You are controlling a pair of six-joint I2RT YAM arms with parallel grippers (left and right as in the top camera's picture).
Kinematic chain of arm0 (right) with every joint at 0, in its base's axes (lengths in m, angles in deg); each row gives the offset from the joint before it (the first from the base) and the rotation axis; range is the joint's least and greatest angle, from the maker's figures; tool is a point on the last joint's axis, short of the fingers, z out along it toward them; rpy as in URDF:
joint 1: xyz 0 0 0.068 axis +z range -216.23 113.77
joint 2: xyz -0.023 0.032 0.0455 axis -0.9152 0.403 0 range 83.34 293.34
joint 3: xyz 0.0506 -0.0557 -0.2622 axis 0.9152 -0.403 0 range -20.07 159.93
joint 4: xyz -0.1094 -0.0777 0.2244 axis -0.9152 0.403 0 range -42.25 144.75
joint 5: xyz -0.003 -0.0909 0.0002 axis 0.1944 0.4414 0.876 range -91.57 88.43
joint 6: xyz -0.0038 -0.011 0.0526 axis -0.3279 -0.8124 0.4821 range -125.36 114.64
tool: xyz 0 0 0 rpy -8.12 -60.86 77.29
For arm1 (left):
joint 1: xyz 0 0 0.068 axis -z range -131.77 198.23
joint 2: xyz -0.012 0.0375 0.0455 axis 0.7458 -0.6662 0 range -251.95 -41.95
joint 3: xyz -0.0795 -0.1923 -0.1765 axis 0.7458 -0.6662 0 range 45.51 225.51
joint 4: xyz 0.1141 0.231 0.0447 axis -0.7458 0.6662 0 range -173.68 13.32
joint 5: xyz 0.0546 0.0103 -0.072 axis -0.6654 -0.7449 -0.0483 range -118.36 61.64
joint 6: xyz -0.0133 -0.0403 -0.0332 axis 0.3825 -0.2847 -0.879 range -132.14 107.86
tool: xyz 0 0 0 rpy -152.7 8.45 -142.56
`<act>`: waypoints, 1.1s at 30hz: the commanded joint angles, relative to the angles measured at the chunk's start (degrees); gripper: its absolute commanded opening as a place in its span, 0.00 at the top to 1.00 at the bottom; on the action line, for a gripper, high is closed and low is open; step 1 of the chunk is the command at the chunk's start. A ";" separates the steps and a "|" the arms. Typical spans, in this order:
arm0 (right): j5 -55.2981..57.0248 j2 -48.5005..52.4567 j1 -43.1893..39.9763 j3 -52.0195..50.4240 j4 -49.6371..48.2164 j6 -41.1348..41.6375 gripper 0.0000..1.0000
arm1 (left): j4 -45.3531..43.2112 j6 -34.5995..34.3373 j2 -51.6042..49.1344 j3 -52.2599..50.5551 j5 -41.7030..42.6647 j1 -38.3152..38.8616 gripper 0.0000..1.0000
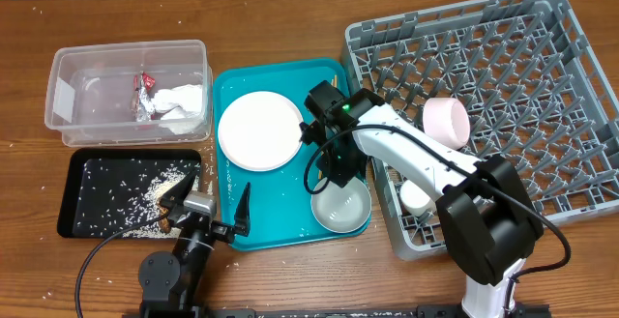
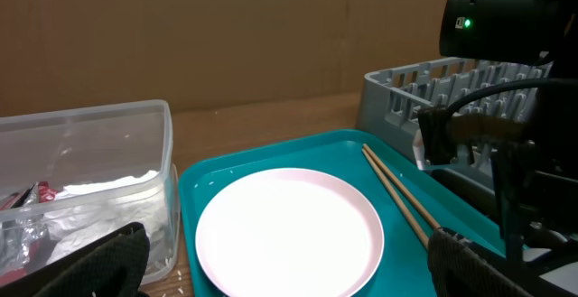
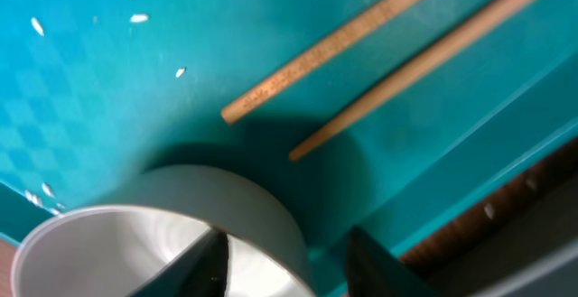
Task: Sort waste into correct bins and load items into the dishwasher
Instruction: 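Grasp the white bowl rim with the right gripper, then place the white bowl into the dish rack with the right gripper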
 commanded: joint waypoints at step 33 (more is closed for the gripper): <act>66.58 -22.08 -29.05 1.77 -1.09 46.99 0.96 | -0.22 -0.76 0.63 -0.33 0.46 -0.39 0.00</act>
